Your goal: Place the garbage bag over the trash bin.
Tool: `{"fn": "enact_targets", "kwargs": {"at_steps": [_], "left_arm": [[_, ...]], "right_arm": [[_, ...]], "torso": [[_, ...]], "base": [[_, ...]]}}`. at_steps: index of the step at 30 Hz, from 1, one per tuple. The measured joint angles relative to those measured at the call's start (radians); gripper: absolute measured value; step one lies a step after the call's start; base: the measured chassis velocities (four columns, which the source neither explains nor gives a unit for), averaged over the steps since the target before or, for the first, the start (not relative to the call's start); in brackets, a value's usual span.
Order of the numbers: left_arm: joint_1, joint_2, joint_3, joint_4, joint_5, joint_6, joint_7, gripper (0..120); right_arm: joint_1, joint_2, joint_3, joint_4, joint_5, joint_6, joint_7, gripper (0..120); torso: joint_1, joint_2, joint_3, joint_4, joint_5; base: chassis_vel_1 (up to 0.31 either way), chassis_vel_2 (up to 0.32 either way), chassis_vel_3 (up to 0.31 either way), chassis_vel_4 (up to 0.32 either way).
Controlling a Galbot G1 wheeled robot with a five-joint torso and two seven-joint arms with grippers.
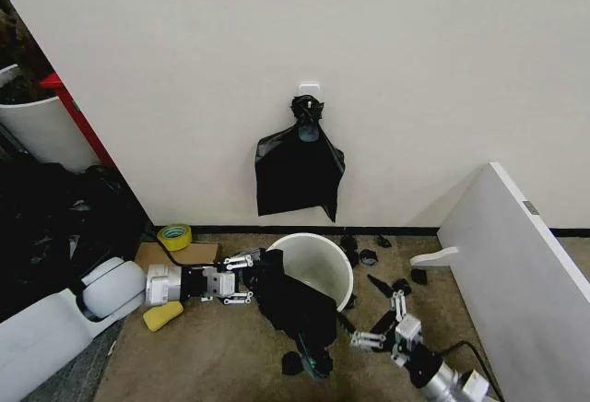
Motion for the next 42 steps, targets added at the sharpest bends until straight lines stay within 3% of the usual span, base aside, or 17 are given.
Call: {"fn": "enact_targets", "kwargs": {"at_steps": [1, 3, 5, 9, 11, 14, 18, 20, 21, 26, 28, 35, 42], "left_arm": [[0.014, -0.007, -0.011, -0.013, -0.007, 0.008, -0.058, 72], [0.048, -0.031, -0.039, -0.040, -0.024, 0.043, -0.182, 82], [0.093, -0.061, -0.065, -0.067, -0.048, 0.093, -0.314, 89], [0.101, -0.102, -0.065, -0.074, -0.092, 0.139, -0.406, 98], [0.119, -0.146, -0.064, -0.078, -0.136, 0.185, -0.491, 100], [0.177, -0.174, -0.074, -0.095, -0.160, 0.211, -0.556, 100], [0.382, -0.256, -0.099, -0.145, -0.200, 0.244, -0.687, 100], [0.479, -0.318, -0.119, -0.170, -0.197, 0.253, -0.769, 100], [0.479, -0.318, -0.119, -0.170, -0.197, 0.253, -0.769, 100], [0.710, -0.464, -0.244, -0.216, -0.164, 0.236, -0.813, 100], [0.799, -0.525, -0.322, -0.227, -0.135, 0.181, -0.772, 100], [0.917, -0.617, -0.421, -0.246, -0.056, 0.052, -0.674, 100], [0.956, -0.693, -0.418, -0.257, 0.045, -0.004, -0.636, 100]], "right_arm": [[0.010, -0.010, 0.000, 0.009, 0.014, -0.034, 0.040, 100], [0.039, -0.034, -0.002, 0.021, 0.041, -0.105, 0.117, 100], [0.089, -0.057, -0.014, 0.017, 0.063, -0.150, 0.179, 100], [0.115, -0.076, -0.010, 0.016, 0.093, -0.194, 0.221, 100], [0.128, -0.102, -0.002, 0.026, 0.158, -0.265, 0.243, 100], [0.159, -0.133, -0.009, 0.031, 0.211, -0.336, 0.240, 100], [0.277, -0.224, -0.077, 0.018, 0.337, -0.537, 0.171, 100], [0.381, -0.258, -0.150, -0.021, 0.393, -0.619, 0.134, 100], [0.381, -0.258, -0.150, -0.021, 0.393, -0.619, 0.134, 100], [0.637, -0.270, -0.335, -0.147, 0.458, -0.707, 0.069, 100], [0.729, -0.254, -0.425, -0.220, 0.455, -0.720, 0.044, 100], [0.856, -0.209, -0.517, -0.348, 0.447, -0.727, 0.018, 100], [0.935, -0.164, -0.567, -0.447, 0.391, -0.718, -0.037, 100]], "torso": [[0.000, 0.000, 0.000, 0.0005, 0.0001], [0.000, 0.000, 0.000, -0.0009, -0.0007], [0.000, 0.000, 0.000, -0.0001, 0.0003], [0.000, 0.000, 0.000, 0.0011, 0.0002], [0.000, 0.000, 0.000, -0.0013, -0.0009], [0.000, 0.000, 0.000, -0.0012, 0.0002], [0.000, 0.000, 0.000, 0.0007, -0.0004], [0.000, 0.000, 0.000, 0.0001, -0.0001], [0.000, 0.000, 0.000, 0.0001, -0.0001], [0.000, 0.000, 0.000, 0.0006, -0.0003], [0.000, 0.000, 0.000, 0.0001, 0.0002], [0.000, 0.000, 0.000, 0.0000, -0.0002], [0.000, 0.000, 0.000, -0.0001, -0.0002]], "base": [[0.000, 0.000, 0.000, 0.000], [0.000, 0.000, 0.000, 0.000], [0.000, 0.000, 0.000, 0.000], [0.000, 0.000, 0.000, 0.000], [0.000, 0.000, 0.000, 0.000], [0.000, 0.000, 0.000, 0.000], [0.000, 0.000, 0.000, 0.000], [0.000, 0.000, 0.000, 0.000], [0.000, 0.000, 0.000, 0.000], [0.000, 0.000, 0.000, 0.000], [0.000, 0.000, 0.000, 0.000], [0.000, 0.000, 0.000, 0.000], [0.000, 0.000, 0.000, 0.000]]}}
